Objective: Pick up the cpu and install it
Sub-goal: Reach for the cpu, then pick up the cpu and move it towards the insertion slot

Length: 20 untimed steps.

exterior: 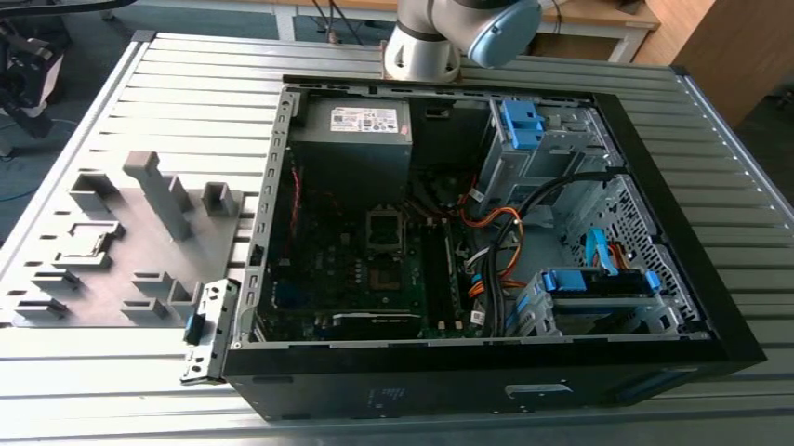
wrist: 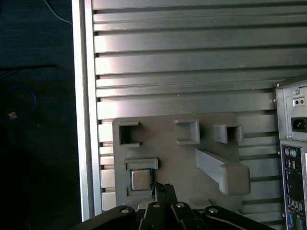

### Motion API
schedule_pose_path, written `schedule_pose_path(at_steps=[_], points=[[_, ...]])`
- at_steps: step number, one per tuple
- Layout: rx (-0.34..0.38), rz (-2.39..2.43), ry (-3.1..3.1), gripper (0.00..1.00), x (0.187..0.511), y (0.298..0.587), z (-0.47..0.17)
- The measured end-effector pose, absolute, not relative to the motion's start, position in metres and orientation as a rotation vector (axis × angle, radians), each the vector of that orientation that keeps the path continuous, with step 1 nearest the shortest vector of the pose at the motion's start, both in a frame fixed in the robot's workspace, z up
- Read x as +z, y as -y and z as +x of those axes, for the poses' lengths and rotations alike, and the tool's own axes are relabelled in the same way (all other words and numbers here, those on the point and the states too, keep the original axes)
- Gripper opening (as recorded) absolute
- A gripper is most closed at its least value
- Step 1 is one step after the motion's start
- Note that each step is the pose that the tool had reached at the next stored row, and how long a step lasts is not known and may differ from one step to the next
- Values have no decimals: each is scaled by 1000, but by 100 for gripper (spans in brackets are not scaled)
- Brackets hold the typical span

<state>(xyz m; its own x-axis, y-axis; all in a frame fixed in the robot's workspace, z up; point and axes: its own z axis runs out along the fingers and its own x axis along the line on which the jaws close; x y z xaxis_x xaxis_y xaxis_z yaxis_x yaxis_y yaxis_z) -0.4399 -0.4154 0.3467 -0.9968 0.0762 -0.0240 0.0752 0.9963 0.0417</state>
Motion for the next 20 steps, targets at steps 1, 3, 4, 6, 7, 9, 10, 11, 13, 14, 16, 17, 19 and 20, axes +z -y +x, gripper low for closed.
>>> schedule_pose_path(at_steps=[1, 3, 4, 6, 7, 9, 10, 11, 13, 14, 16, 17, 19, 20], points=[[64, 118, -3113, 11, 346, 415, -440], [64, 118, -3113, 11, 344, 415, -440], [64, 118, -3113, 11, 342, 415, -440], [64, 118, -3114, 11, 339, 415, -440], [64, 118, -3114, 11, 337, 415, -440], [64, 118, -3114, 11, 336, 415, -440], [63, 118, -3114, 11, 336, 415, -440], [63, 118, -3114, 11, 336, 415, -440], [64, 118, -3114, 11, 336, 415, -440], [64, 118, -3114, 11, 336, 415, -440], [64, 118, -3114, 11, 335, 415, -440], [64, 118, -3114, 11, 335, 415, -440], [64, 118, -3114, 11, 335, 415, -440], [64, 118, -3114, 11, 335, 415, -440]])
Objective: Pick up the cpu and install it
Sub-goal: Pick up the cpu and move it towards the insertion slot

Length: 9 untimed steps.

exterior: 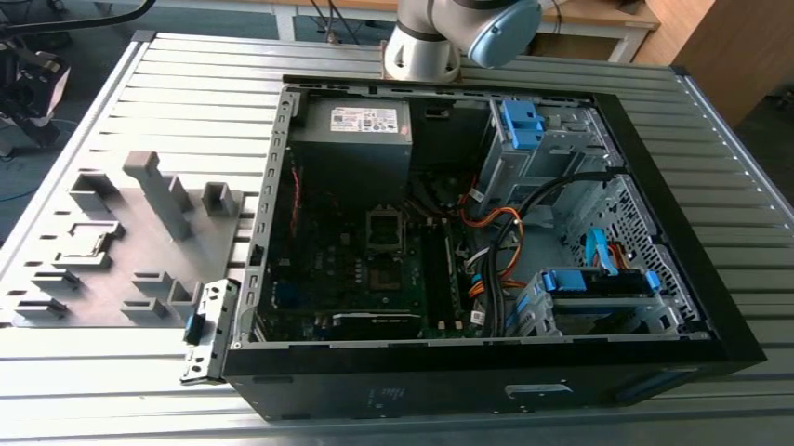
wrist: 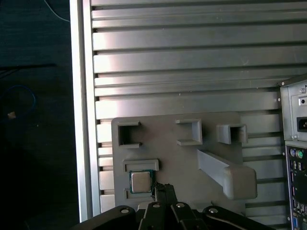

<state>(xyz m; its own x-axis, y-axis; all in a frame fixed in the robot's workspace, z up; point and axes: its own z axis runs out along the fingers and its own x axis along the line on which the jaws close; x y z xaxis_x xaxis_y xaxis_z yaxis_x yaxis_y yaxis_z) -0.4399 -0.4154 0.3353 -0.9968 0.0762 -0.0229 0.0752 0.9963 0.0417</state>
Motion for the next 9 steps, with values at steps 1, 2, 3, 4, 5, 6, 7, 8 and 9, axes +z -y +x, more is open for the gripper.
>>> schedule_pose_path(at_steps=[1, 2, 3, 4, 5, 6, 7, 8, 9], points=[[64, 118, -3114, 11, 335, 415, -440], [64, 118, -3114, 11, 335, 415, -440], [64, 118, -3114, 11, 335, 415, -440], [64, 118, -3114, 11, 335, 415, -440], [64, 118, -3114, 11, 335, 415, -440], [64, 118, -3114, 11, 335, 415, -440], [64, 118, -3114, 11, 335, 415, -440], [64, 118, -3114, 11, 335, 415, -440], [64, 118, -3114, 11, 335, 415, -440]])
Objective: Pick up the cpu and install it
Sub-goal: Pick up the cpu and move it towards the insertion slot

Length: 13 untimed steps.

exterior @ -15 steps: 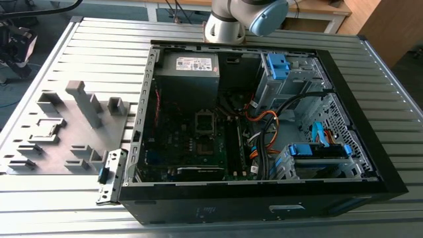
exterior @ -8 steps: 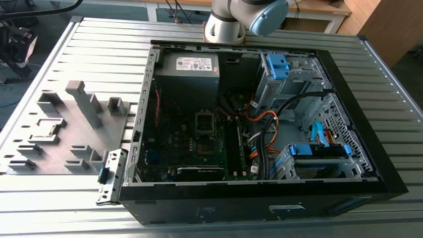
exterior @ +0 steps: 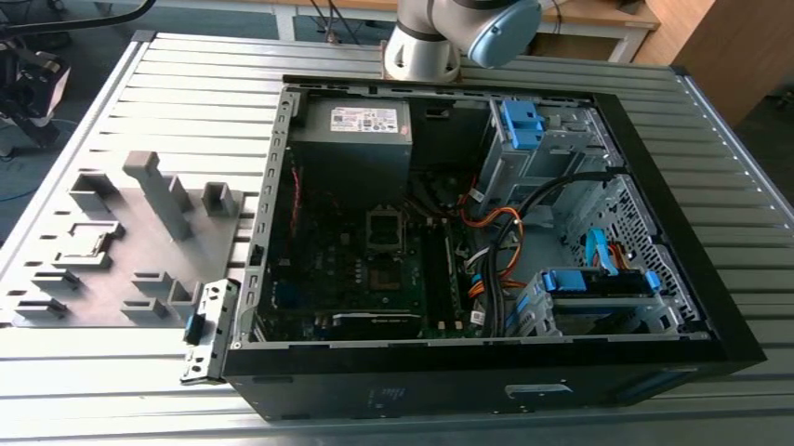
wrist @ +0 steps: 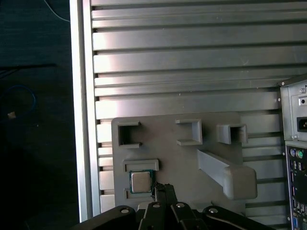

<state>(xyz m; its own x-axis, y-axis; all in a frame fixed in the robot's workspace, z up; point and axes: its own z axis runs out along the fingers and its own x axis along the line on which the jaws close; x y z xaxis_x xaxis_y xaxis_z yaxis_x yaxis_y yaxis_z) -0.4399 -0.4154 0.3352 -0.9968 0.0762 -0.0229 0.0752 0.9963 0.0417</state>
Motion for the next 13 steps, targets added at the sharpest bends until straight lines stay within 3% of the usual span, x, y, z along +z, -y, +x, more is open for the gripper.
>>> schedule_pose_path(at_steps=[13], points=[[54, 118, -3116, 11, 325, 415, -443]])
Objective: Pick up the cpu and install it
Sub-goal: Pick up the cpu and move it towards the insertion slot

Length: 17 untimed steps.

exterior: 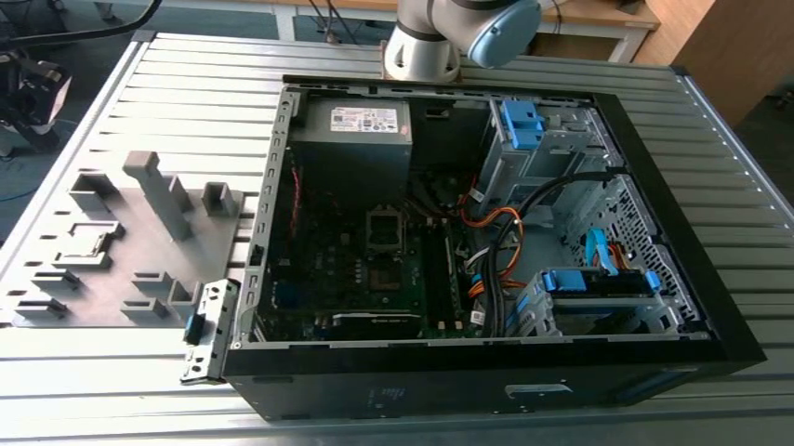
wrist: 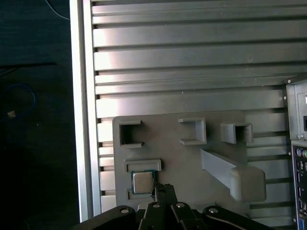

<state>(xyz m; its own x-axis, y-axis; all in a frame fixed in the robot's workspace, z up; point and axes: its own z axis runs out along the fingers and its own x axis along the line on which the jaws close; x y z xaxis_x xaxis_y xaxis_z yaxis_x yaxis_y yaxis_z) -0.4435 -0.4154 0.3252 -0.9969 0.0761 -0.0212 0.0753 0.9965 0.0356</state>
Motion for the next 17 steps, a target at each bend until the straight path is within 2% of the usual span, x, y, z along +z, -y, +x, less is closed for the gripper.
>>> schedule_pose_path(at_steps=[17], points=[[37, 119, -3130, 11, 296, 418, -457]])
